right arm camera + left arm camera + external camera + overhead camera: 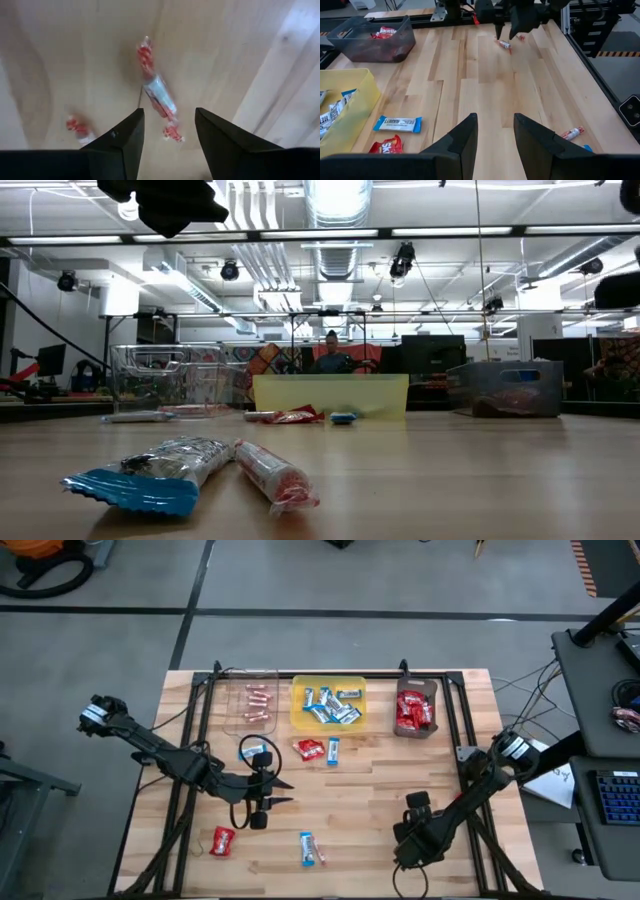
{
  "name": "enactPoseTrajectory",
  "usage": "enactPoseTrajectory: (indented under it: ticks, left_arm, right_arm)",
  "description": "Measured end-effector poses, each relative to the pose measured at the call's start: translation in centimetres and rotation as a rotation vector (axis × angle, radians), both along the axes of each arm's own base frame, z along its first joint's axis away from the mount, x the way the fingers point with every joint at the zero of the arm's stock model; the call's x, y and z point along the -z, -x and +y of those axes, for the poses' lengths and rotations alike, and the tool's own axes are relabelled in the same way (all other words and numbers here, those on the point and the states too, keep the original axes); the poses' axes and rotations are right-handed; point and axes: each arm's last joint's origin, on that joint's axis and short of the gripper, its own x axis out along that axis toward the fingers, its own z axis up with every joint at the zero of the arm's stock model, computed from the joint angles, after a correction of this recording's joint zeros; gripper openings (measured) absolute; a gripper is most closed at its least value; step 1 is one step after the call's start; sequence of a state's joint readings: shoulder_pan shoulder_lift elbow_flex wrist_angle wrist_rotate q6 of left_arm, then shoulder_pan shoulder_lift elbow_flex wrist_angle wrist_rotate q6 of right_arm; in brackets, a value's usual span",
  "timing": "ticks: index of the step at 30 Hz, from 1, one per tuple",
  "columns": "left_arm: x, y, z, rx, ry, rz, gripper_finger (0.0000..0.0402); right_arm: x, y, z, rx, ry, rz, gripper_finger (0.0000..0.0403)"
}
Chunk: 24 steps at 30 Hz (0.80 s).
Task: Sort candy
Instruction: Put the orange candy into the transparent bin
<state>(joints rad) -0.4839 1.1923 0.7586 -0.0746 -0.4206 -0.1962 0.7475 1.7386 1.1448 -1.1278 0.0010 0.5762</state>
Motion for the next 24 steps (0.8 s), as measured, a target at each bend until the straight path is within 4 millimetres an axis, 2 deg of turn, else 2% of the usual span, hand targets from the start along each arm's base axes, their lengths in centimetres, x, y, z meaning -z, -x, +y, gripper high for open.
enactPoseTrajectory:
  ticks: [7,12,17,24]
  left_arm:
    - [-0.1,0.0,0.0,0.002,0.000,-0.007,0.0111]
    - [-0.3,-0.1,-0.1,0.004,0.007,-0.027,0.0111]
    - [-0.3,-0.1,-0.1,0.004,0.008,-0.029,0.0111]
    - [-0.6,-0.3,-0.1,0.005,0.025,-0.061,0.0111]
  right_arm:
    - [2.2,0.2,-0.5,0.008,-0.051,-0.051,0.0149]
    - [2.7,0.2,-0.8,0.006,-0.078,-0.056,0.0103]
    - [2.9,0.2,-0.9,-0.028,-0.081,-0.057,0.0028]
    - [1.5,-0.5,-0.7,0.005,-0.048,-0.177,0.0017]
